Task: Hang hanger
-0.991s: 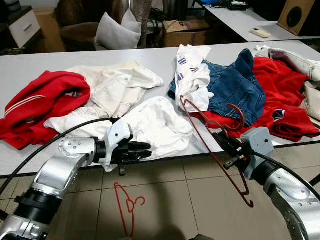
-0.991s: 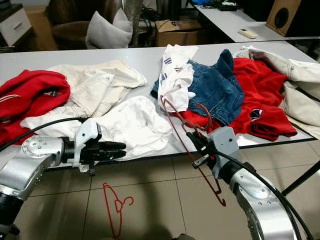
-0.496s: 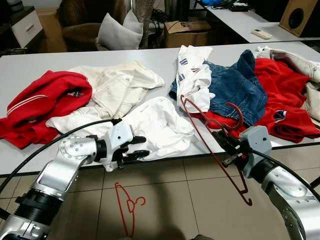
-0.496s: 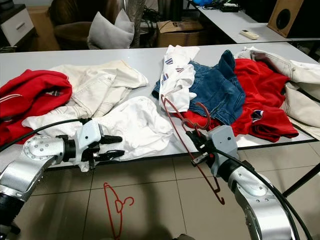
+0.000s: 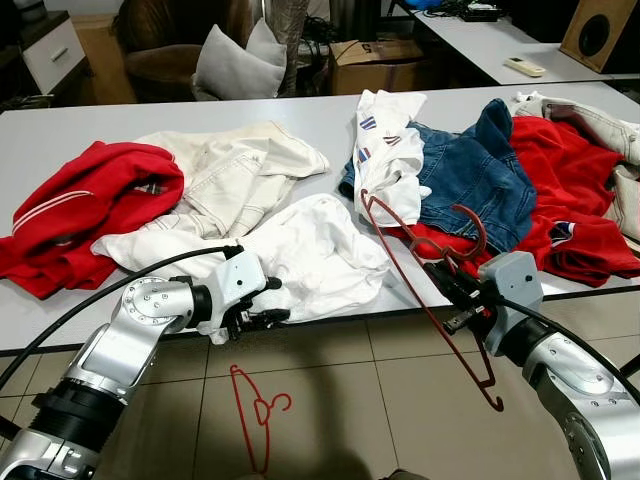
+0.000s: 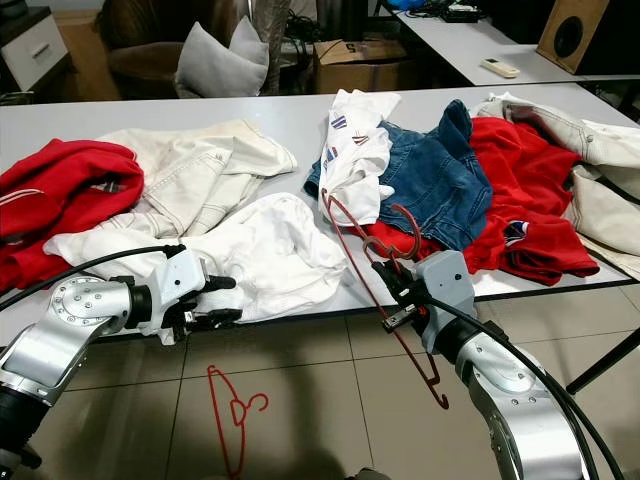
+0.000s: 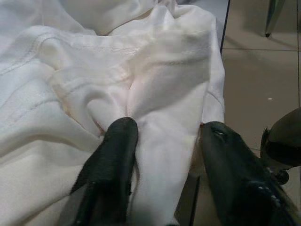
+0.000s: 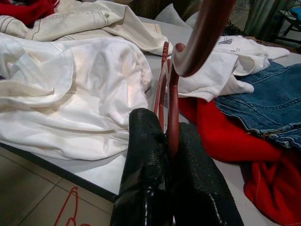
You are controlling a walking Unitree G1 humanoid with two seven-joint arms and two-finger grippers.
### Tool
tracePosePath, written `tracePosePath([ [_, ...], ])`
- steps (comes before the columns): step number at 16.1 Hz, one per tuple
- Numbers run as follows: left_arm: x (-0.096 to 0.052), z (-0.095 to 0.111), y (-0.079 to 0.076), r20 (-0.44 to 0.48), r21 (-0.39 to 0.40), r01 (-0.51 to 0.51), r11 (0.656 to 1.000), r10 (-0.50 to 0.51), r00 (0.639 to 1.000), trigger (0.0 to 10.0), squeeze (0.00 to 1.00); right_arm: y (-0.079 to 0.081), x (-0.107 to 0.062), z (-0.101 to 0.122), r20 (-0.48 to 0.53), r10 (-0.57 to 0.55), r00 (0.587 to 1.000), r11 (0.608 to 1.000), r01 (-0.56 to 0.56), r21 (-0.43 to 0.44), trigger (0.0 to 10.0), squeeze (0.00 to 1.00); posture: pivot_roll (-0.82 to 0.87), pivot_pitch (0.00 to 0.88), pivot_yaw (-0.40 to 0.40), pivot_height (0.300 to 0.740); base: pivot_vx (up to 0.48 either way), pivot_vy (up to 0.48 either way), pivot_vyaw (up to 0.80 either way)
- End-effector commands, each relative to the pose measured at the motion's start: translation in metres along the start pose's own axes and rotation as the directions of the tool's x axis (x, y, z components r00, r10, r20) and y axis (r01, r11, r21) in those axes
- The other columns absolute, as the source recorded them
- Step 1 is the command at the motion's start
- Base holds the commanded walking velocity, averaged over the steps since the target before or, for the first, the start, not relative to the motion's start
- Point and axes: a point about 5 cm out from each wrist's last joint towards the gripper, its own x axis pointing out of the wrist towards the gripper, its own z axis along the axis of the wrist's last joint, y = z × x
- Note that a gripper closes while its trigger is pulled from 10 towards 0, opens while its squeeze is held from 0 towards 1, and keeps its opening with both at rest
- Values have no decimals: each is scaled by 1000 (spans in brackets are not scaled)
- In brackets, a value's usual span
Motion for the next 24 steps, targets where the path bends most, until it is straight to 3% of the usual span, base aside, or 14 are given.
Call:
tracePosePath([
  [1,-1,0,2,-10,6,-6,1000,6,1000,0,0,0,0,2,9,1,1000,1000,-1,-14,10000,0,-100,0,40,710,0,0,0],
  [12,-4,-2,7,-29,26,-21,999,21,999,0,0,0,0,1,7,5,1000,1000,-5,-25,10000,0,-103,0,38,710,0,0,0],
  [17,-19,31,23,51,13,43,999,-44,998,0,0,-5,0,2,5,2,1000,999,-1,-39,10000,0,-92,0,25,710,0,0,0],
  [18,-28,49,34,99,4,81,997,-81,992,0,0,-6,1,2,4,5,1000,999,-5,-46,10000,0,-86,0,22,710,0,0,0],
  [21,-43,71,54,153,-12,99,995,-96,983,0,0,-8,3,3,5,7,1000,999,-6,-52,10000,0,-84,0,28,710,0,0,0],
  [22,-50,80,86,151,-30,-68,997,72,986,0,0,-8,3,3,8,-2,1000,999,2,-54,10000,0,-86,0,35,710,0,0,0],
  [24,-57,86,114,148,-84,-248,965,258,955,0,0,-8,4,3,10,-6,1000,998,7,-54,10000,0,-88,0,36,710,0,0,0],
])
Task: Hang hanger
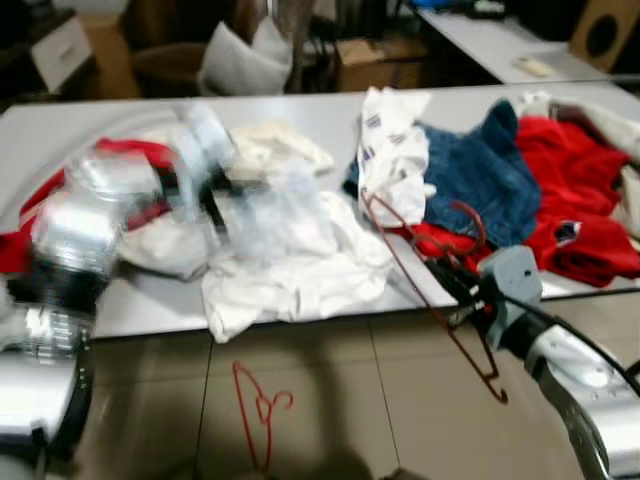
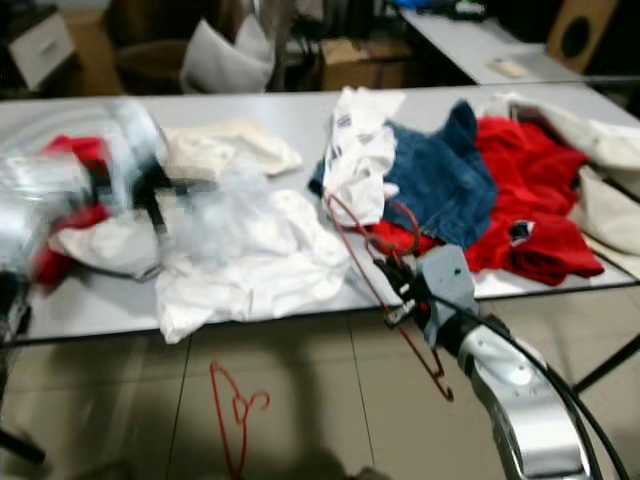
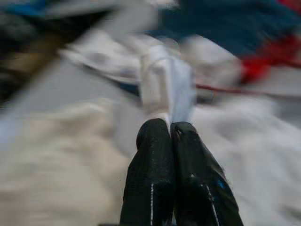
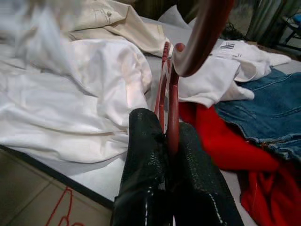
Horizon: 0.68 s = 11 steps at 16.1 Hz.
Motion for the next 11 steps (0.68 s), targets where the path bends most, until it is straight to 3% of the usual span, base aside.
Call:
tracePosePath([
  [1,-2,-6,16,-30,-11,-143,990,143,989,0,0,-1,0,2,9,-9,1000,1000,9,-15,10000,0,-86,0,33,710,0,0,0],
  [2,-13,5,51,-25,84,-492,866,496,868,0,0,-2,2,2,9,-13,1000,1000,14,-13,10000,0,-86,0,33,710,0,0,0],
  [3,-16,10,58,7,91,-569,817,571,821,0,0,-3,3,1,8,-15,1000,1000,15,-12,10000,0,-86,0,33,710,0,0,0],
  [4,-15,12,61,11,129,-596,792,600,800,0,0,-3,5,1,3,-20,1000,1000,20,-12,10000,0,-86,0,33,710,0,0,0],
  [5,-7,3,56,-38,157,-569,807,581,813,10000,0,-2,7,0,-1,-17,1000,1000,17,-11,10000,0,-82,0,26,710,0,0,0],
  [6,2,-10,49,-94,177,-527,831,548,832,10000,0,1,8,0,-1,-10,1000,1000,10,-10,10000,0,-84,0,28,710,0,0,0],
  [7,8,-21,43,-129,236,-509,827,546,828,10000,239,4,10,-1,-3,-5,1000,1000,5,-11,10000,0,-87,0,31,710,0,0,0],
  [8,9,-26,42,-141,273,-531,802,580,802,10000,1000,6,11,-1,-4,-3,1000,1000,3,-10,10000,0,-91,0,35,710,0,0,0],
  [10,4,-23,49,-115,353,-594,722,664,739,10000,1000,9,12,-2,-8,1,1000,1000,-1,-3,10000,0,-96,0,42,710,0,0,0],
  [11,2,-23,51,-122,366,-601,710,677,726,10000,1000,10,12,-3,-10,2,1000,1000,-2,-3,10000,0,-96,0,42,710,0,0,0],
])
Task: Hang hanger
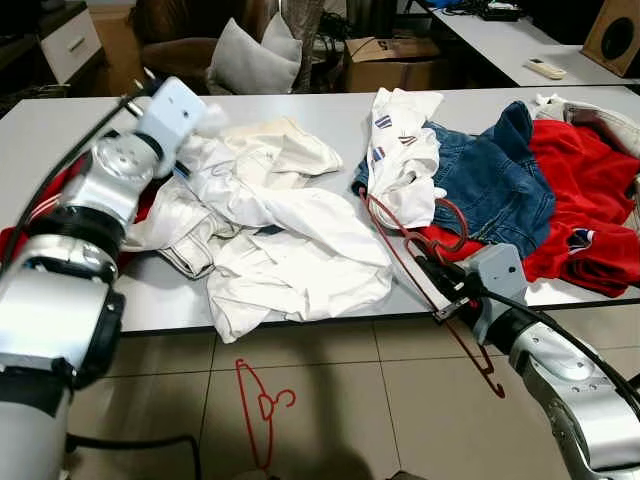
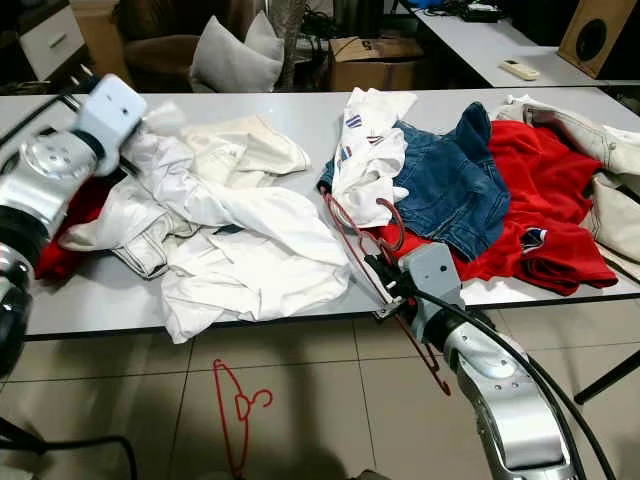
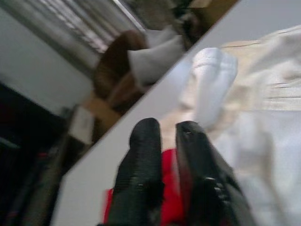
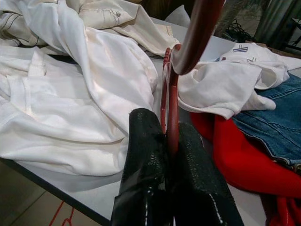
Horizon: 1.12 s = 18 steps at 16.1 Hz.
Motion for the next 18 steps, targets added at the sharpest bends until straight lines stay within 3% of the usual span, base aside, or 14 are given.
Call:
tracePosePath([
  [1,-1,-2,9,-38,35,-14,999,15,999,10000,1000,2,0,-3,-17,3,1000,1000,-3,-1,10000,0,-97,0,44,710,0,0,0],
  [3,-7,-21,16,-139,-19,45,999,-47,989,10000,1000,2,1,-4,-19,-2,1000,1000,2,0,10000,0,-98,0,49,710,0,0,0],
  [5,-12,-27,30,-124,-169,11,986,-32,992,10000,1000,0,0,-3,-14,-12,1000,1000,12,0,10000,0,-95,0,53,710,0,0,0],
  [7,-14,-19,27,59,-427,149,892,-137,989,10000,1000,-1,0,2,18,-43,999,999,43,31,10000,0,-87,0,58,710,0,0,0],
  [9,-17,-20,22,172,-455,258,852,-200,965,10000,1000,-1,3,9,60,-86,994,993,81,81,10000,0,-83,0,50,710,0,0,0],
  [10,-20,-25,15,232,-474,324,819,-238,943,10000,118,2,6,13,84,-95,992,984,80,160,10000,0,-72,0,34,710,0,0,0],
  [11,-24,-29,4,296,-508,389,769,-268,917,10000,0,7,8,17,100,-92,991,981,73,180,10000,0,-63,0,24,710,0,0,0],
  [12,-28,-30,-6,344,-498,436,750,-290,893,10000,0,9,9,18,103,-99,990,980,79,181,10000,0,-58,0,18,710,0,0,0],
  [14,-58,-30,-46,486,-440,591,676,-374,790,10000,0,12,10,17,102,-120,988,974,97,206,10000,0,-44,0,7,710,0,0,0],
  [16,-90,-29,-88,522,-328,718,613,-516,679,10000,0,11,9,16,84,-124,989,974,105,200,10000,0,-47,0,10,710,0,0,0],
  [17,-92,-35,-103,487,-342,721,603,-543,684,10000,0,9,7,14,57,-122,991,977,110,184,10000,0,-52,0,18,710,0,0,0],
  [18,-92,-37,-108,470,-353,716,602,-548,692,10000,0,8,6,12,42,-120,992,978,111,175,10000,0,-52,0,18,710,0,0,0],
])
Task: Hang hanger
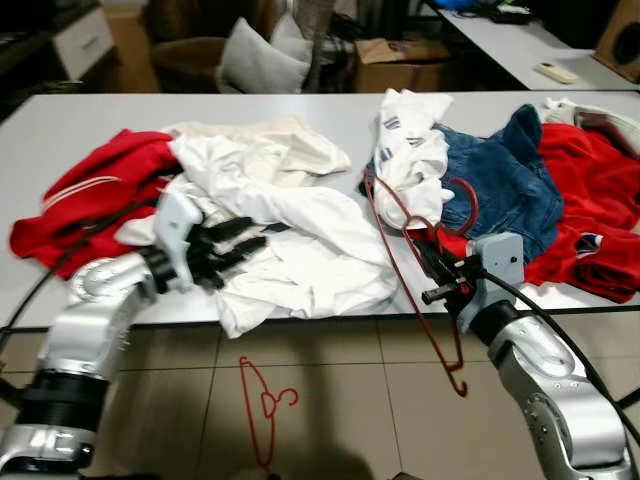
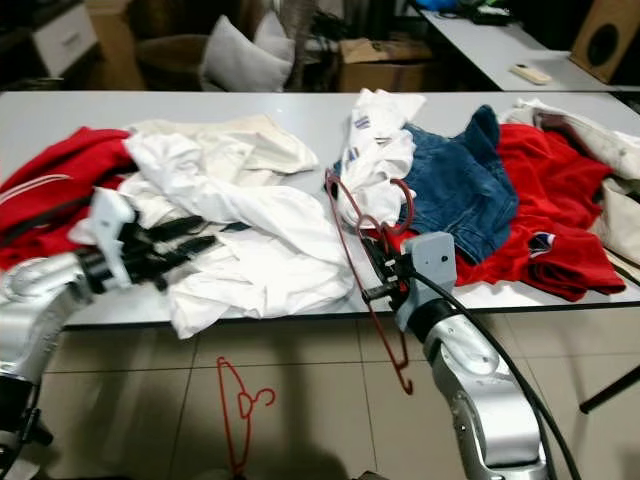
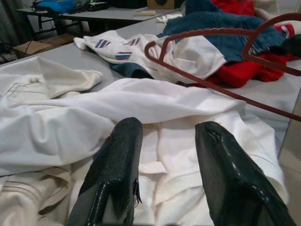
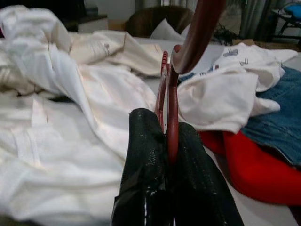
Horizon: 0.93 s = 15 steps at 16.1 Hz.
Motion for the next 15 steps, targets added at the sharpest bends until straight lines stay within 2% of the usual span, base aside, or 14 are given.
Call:
tracePosePath([
  [1,3,-8,-4,-33,12,-13,1000,13,999,10000,0,0,-4,0,-19,3,1000,1000,-4,-28,10000,0,-67,0,33,710,0,0,0],
  [3,2,-21,-25,-66,-28,-131,991,129,989,10000,0,1,-15,-4,-44,-3,999,999,1,-38,10000,0,-93,0,53,710,0,0,0],
  [4,1,-20,-28,-51,-31,-162,986,161,986,10000,0,1,-16,-4,-43,-17,999,999,16,-32,10000,0,-93,0,53,710,0,0,0],
  [5,-1,-19,-35,-19,-65,-240,969,239,971,10000,0,-1,-19,-7,-41,-91,995,996,91,10,10000,0,-98,0,56,710,0,0,0],
  [8,1,-27,-51,-30,-103,-250,963,249,968,10000,0,-5,-19,-14,-48,-177,983,982,179,61,10000,0,-94,0,47,710,0,0,0],
  [10,0,-28,-59,-35,-127,-268,955,265,964,10000,0,-2,-19,-13,-37,-157,987,983,160,90,10000,0,-89,0,40,710,0,0,0],
  [12,-2,-25,-66,-20,-137,-279,951,279,960,10000,0,0,-18,-14,-35,-130,991,985,133,109,10000,0,-74,0,28,710,0,480,-788],
  [14,-5,-23,-68,-5,-115,-287,951,288,958,10000,0,2,-17,-14,-31,-117,993,988,120,98,10000,0,-68,0,24,710,0,480,-788],
  [15,-6,-23,-71,-32,-56,-289,956,288,957,10000,0,1,-17,-14,-30,-115,993,988,117,97,10000,0,-60,0,17,710,0,-435,-744],
])
